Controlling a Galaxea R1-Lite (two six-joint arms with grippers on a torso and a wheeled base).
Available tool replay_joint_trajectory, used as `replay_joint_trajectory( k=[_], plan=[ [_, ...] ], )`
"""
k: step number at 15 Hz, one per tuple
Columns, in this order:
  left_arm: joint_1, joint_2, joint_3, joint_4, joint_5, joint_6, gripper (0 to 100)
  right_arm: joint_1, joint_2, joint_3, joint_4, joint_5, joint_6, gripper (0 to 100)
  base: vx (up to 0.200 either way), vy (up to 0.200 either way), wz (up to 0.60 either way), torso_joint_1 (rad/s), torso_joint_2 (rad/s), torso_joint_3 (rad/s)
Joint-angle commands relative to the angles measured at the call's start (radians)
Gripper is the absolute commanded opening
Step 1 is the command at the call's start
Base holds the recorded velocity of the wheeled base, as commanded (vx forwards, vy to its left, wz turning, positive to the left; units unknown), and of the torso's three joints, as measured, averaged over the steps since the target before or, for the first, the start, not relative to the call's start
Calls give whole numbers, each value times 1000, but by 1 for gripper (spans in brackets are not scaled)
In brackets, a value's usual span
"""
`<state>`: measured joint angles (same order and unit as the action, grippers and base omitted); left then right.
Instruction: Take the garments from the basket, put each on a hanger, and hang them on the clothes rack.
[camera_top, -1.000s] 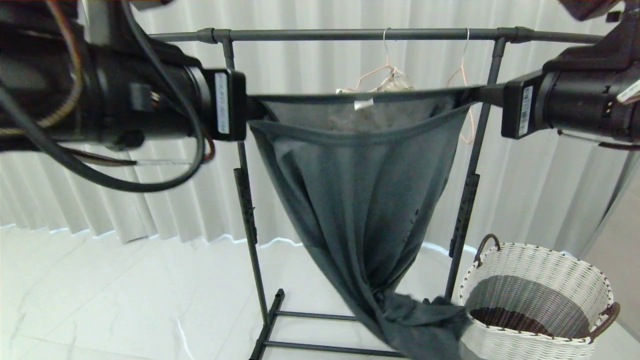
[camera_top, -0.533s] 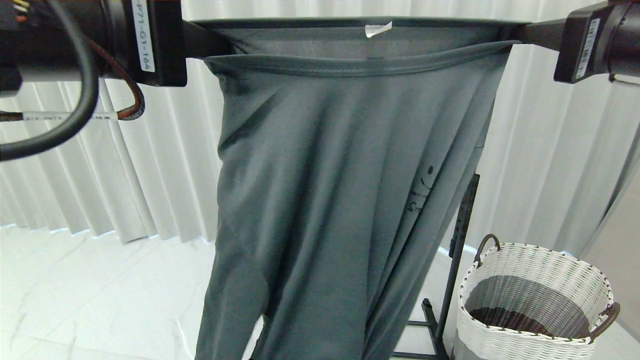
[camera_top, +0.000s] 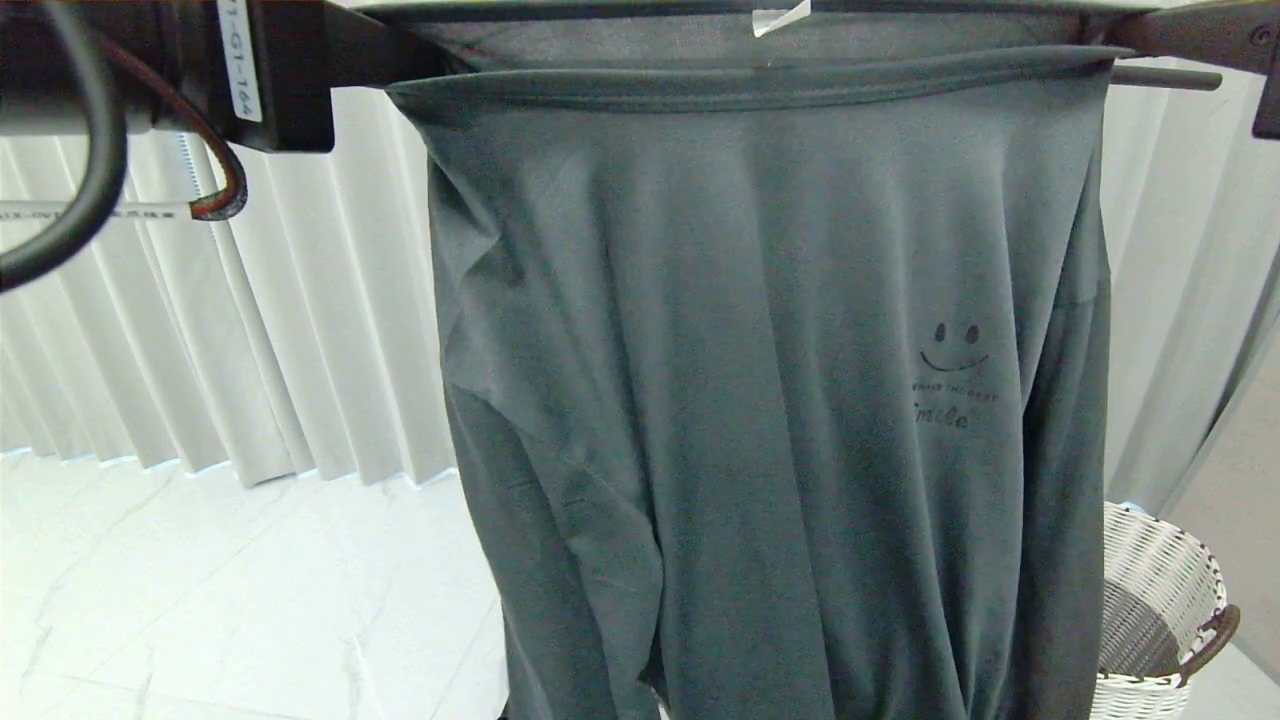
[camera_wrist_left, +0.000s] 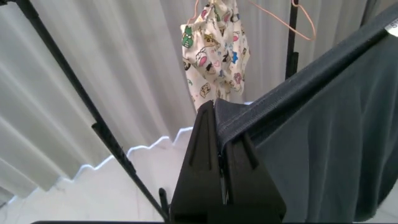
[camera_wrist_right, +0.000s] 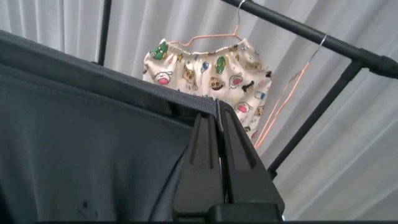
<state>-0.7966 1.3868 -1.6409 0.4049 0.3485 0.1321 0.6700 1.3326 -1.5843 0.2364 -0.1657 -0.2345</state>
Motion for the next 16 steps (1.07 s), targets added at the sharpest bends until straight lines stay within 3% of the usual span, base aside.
replay_joint_trajectory(
  k=[1, 3, 5, 8, 10, 12, 16],
  plan=[
    [-6, -2, 3, 0, 0, 15, 0, -1, -35, -10, 70, -3, 1, 0, 0, 0, 0, 0, 0, 0],
    [-47, -2, 3, -11, -5, 26, 0, -4, -78, -48, 202, 0, 12, 0, 0, 0, 0, 0, 0, 0],
    [-70, 24, 10, -101, -5, 27, 0, -3, -110, -118, 345, 46, 92, 0, 0, 0, 0, 0, 0, 0],
    [-35, 104, 9, -218, -3, 27, 0, 16, -173, -174, 524, 298, 98, 0, 0, 0, 0, 0, 0, 0],
    [-32, 136, 9, -291, -2, 26, 0, 102, -202, -161, 546, 450, 107, 0, 0, 0, 0, 0, 0, 0],
    [-33, 144, 7, -305, -5, 26, 0, 163, -196, -154, 544, 456, 109, 0, 0, 0, 0, 0, 0, 0],
    [-32, 135, 9, -298, -2, 12, 0, 175, -204, -132, 544, 445, 109, 0, 0, 0, 0, 0, 0, 0]
  ],
)
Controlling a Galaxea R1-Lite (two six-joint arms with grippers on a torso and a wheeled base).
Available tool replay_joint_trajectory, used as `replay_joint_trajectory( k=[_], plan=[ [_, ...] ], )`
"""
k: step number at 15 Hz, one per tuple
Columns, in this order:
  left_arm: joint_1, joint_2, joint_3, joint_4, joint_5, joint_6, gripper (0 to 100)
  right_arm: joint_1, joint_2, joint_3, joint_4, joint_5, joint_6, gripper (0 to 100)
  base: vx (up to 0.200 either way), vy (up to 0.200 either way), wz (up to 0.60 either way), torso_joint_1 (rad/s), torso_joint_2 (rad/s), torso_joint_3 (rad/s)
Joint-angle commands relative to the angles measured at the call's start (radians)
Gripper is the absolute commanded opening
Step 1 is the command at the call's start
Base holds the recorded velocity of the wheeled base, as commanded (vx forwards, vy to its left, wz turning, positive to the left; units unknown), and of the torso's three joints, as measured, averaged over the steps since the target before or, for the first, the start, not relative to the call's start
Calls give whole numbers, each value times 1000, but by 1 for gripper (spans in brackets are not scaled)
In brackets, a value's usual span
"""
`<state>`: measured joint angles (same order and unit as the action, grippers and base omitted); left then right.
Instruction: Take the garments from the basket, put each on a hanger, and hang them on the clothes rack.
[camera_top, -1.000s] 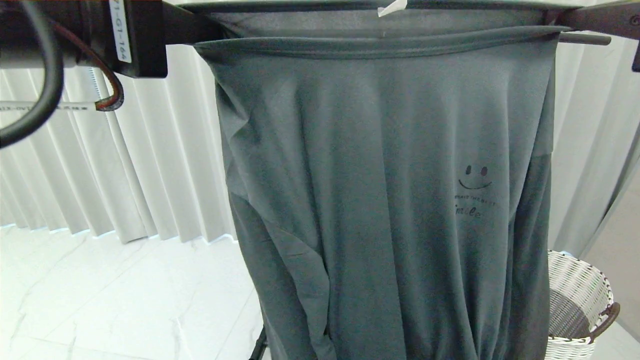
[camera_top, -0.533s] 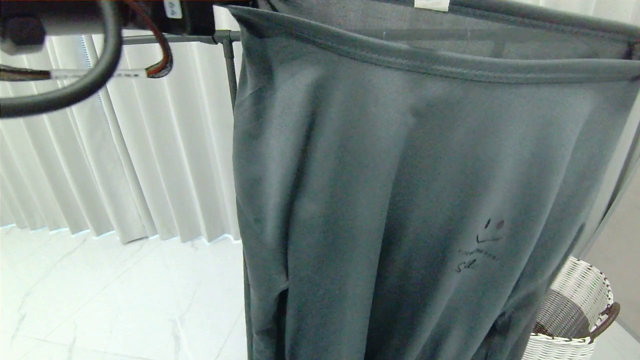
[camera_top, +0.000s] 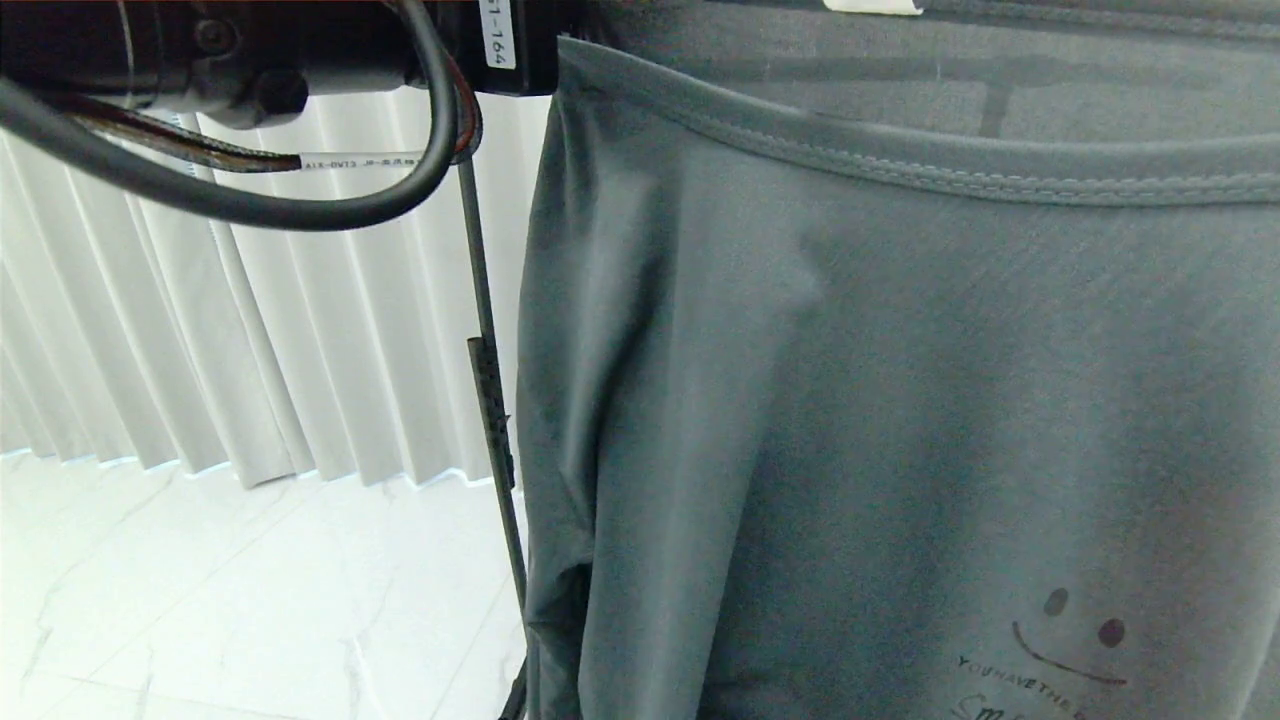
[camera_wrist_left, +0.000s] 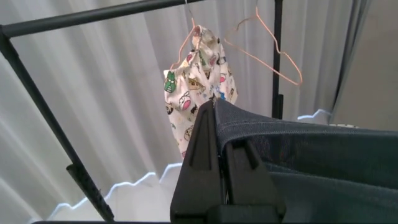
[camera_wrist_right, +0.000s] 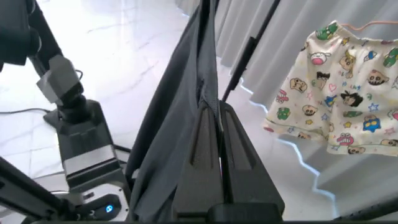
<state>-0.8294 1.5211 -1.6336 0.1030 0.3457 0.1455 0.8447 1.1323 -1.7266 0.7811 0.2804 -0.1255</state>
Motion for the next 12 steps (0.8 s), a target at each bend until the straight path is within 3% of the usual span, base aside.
replay_joint_trajectory(
  k=[1, 2, 3, 5, 7, 9, 12],
  plan=[
    [3, -13, 0, 38, 2, -24, 0, -21, -5, 18, 0, -21, 0, 0, 0, 0, 0, 0, 0, 0],
    [6, -25, -5, 84, 2, -44, 0, -42, -5, 19, -2, -37, -2, 0, 0, 0, 0, 0, 0, 0],
    [6, -67, -31, 258, 2, -132, 0, -116, 9, 27, -29, -66, -8, 0, 0, 0, 0, 0, 0, 0],
    [3, -101, -107, 463, 1, -277, 0, -184, 52, 59, -204, -69, -9, 0, 0, 0, 0, 0, 0, 0],
    [-10, -116, -167, 586, -2, -376, 0, -185, 118, 65, -333, -69, -9, 0, 0, 0, 0, 0, 0, 0],
    [-82, -139, -198, 658, -4, -474, 0, -177, 190, 61, -434, -67, -9, 0, 0, 0, 0, 0, 0, 0],
    [-252, -197, -196, 721, -2, -504, 0, -154, 247, 61, -503, -66, -8, 0, 0, 0, 0, 0, 0, 0]
  ],
)
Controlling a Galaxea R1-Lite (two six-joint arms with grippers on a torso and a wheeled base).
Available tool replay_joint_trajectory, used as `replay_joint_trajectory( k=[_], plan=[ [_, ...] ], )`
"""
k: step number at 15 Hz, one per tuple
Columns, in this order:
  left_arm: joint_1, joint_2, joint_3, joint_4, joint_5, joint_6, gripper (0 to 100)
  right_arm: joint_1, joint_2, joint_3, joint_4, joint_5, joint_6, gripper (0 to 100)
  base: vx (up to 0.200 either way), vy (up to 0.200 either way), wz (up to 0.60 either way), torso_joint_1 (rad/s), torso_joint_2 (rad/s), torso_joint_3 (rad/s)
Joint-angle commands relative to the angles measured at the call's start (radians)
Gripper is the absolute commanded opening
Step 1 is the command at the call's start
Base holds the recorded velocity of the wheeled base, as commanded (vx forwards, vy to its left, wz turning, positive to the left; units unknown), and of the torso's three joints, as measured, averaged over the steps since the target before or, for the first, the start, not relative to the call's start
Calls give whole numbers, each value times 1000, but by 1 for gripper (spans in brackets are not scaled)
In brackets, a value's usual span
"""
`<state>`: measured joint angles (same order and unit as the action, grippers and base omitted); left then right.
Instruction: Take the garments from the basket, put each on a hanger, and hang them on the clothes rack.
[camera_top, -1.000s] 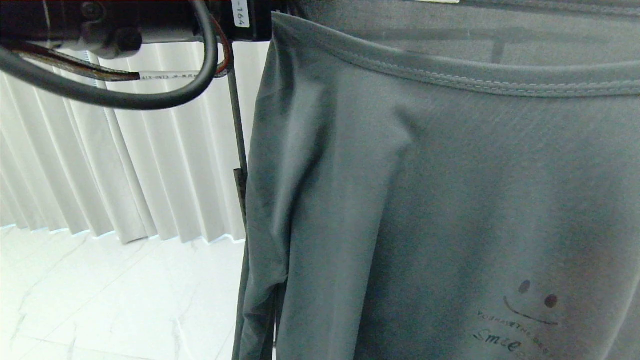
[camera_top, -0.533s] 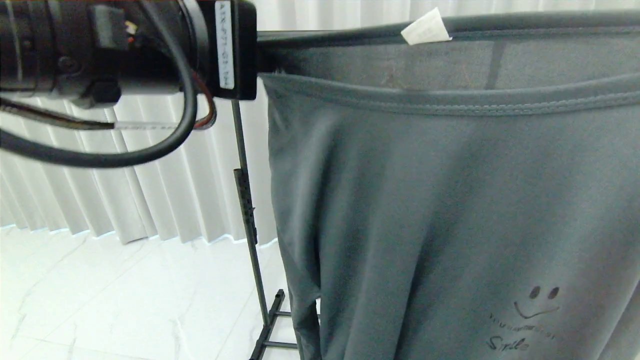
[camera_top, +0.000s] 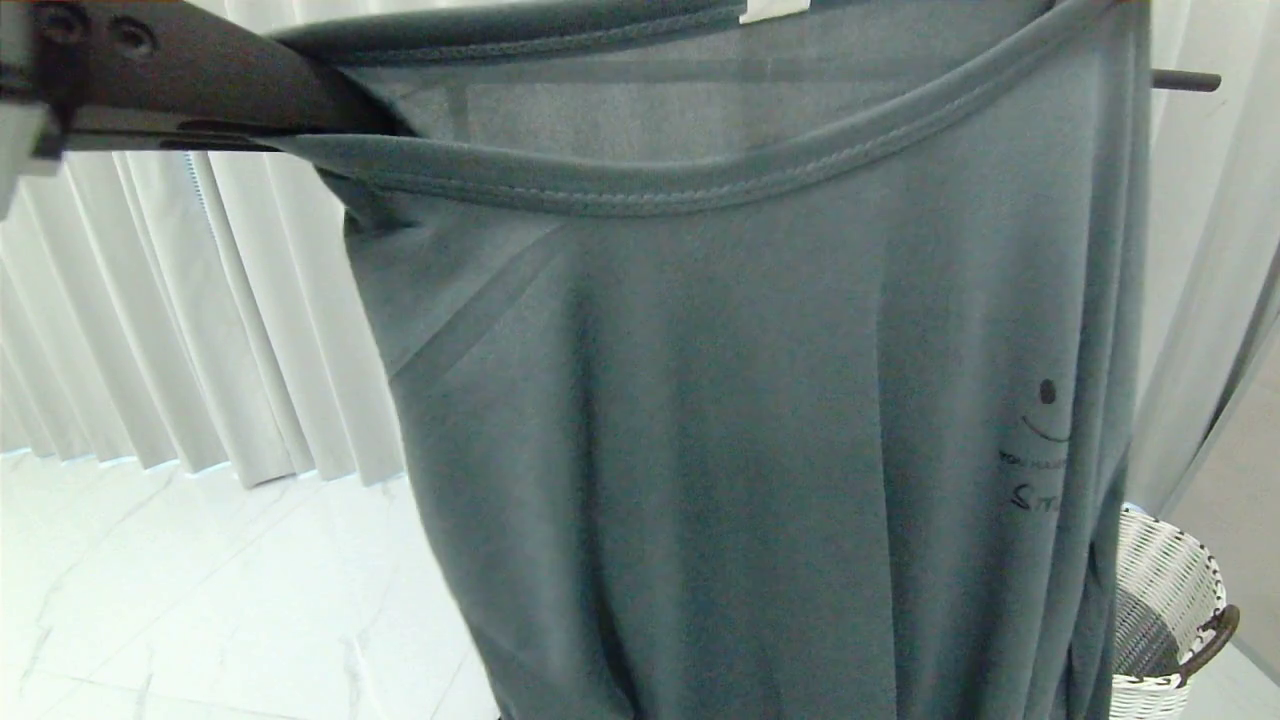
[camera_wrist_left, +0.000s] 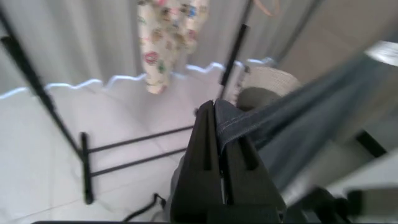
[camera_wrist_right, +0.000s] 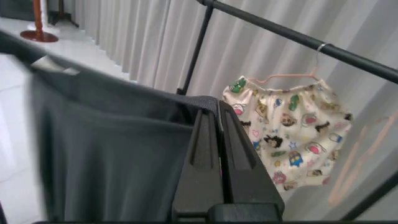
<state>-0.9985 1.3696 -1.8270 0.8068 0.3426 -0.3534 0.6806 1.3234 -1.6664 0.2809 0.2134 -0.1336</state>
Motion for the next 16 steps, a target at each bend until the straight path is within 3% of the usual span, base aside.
replay_joint_trajectory(
  k=[1, 3, 7, 10, 12, 14, 16],
  plan=[
    [-120, -52, -3, 23, 0, -6, 0, 17, 60, 0, -5, 1, 0, 0, 0, 0, 0, 0, 0, 0],
    [-255, -63, -5, 29, 1, -6, 0, 40, 71, 0, -5, -6, -1, 0, 0, 0, 0, 0, 0, 0],
    [-244, -61, -5, 31, 6, 19, 0, 33, 37, 5, 4, -74, -1, 0, 0, 0, 0, 0, 0, 0],
    [-32, -49, -8, 28, -8, 212, 0, -67, -3, 0, 47, -89, -21, 0, 0, 0, 0, 0, 0, 0],
    [115, -10, -12, -37, -83, 277, 0, -112, -33, 0, 103, -88, -38, 0, 0, 0, 0, 0, 0, 0],
    [186, 28, -5, -127, -96, 341, 0, -112, -69, 4, 169, -88, -38, 0, 0, 0, 0, 0, 0, 0],
    [216, 32, 6, -135, -100, 383, 0, -110, -119, 4, 301, -85, -40, 0, 0, 0, 0, 0, 0, 0]
  ],
)
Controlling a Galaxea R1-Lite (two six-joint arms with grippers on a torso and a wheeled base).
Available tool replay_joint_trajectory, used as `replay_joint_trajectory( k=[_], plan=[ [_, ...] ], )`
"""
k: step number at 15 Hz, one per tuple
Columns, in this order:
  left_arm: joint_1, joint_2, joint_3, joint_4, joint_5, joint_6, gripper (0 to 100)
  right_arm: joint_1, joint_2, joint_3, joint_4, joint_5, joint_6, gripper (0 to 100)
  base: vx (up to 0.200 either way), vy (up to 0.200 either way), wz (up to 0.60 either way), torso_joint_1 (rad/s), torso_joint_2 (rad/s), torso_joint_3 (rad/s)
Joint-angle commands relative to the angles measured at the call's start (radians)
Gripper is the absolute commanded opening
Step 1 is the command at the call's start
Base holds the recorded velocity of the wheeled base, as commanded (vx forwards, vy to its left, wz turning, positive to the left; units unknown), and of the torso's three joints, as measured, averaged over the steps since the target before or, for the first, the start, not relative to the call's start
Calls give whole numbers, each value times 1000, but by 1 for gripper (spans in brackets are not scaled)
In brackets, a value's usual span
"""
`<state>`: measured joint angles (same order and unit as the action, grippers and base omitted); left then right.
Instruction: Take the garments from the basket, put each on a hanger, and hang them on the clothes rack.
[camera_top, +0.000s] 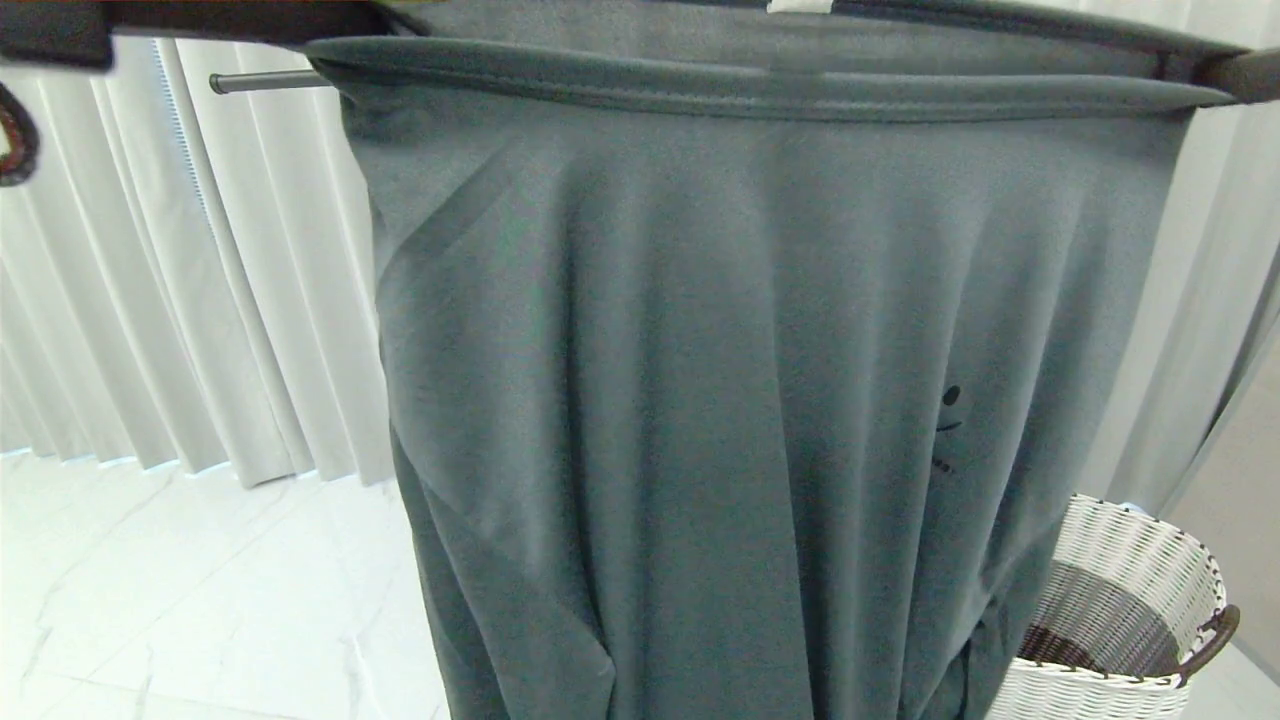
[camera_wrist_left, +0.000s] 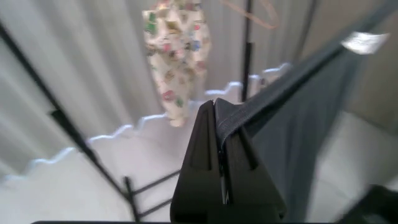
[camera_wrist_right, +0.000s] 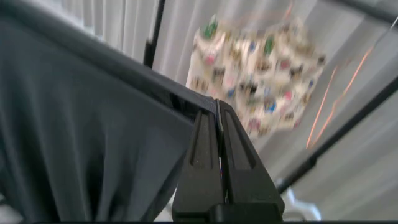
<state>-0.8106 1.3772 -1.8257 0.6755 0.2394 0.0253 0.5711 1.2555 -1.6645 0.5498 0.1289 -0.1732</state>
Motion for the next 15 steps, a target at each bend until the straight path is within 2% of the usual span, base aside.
replay_joint_trajectory(
  k=[1, 4, 11, 15],
  plan=[
    [28, 26, 8, -4, 3, 2, 0, 0, -61, 8, 45, 1, 0, 0, 0, 0, 0, 0, 0, 0],
    [-19, 57, 13, -48, 3, -2, 0, 3, -47, 19, 44, -3, -12, 0, 0, 0, 0, 0, 0, 0],
    [-21, 23, 121, -111, 5, -2, 0, 0, -99, 112, 50, -15, -17, 0, 0, 0, 0, 0, 0, 0],
    [-21, 31, 131, -128, 3, -2, 0, 0, -81, 111, 48, -15, -17, 0, 0, 0, 0, 0, 0, 0]
  ],
)
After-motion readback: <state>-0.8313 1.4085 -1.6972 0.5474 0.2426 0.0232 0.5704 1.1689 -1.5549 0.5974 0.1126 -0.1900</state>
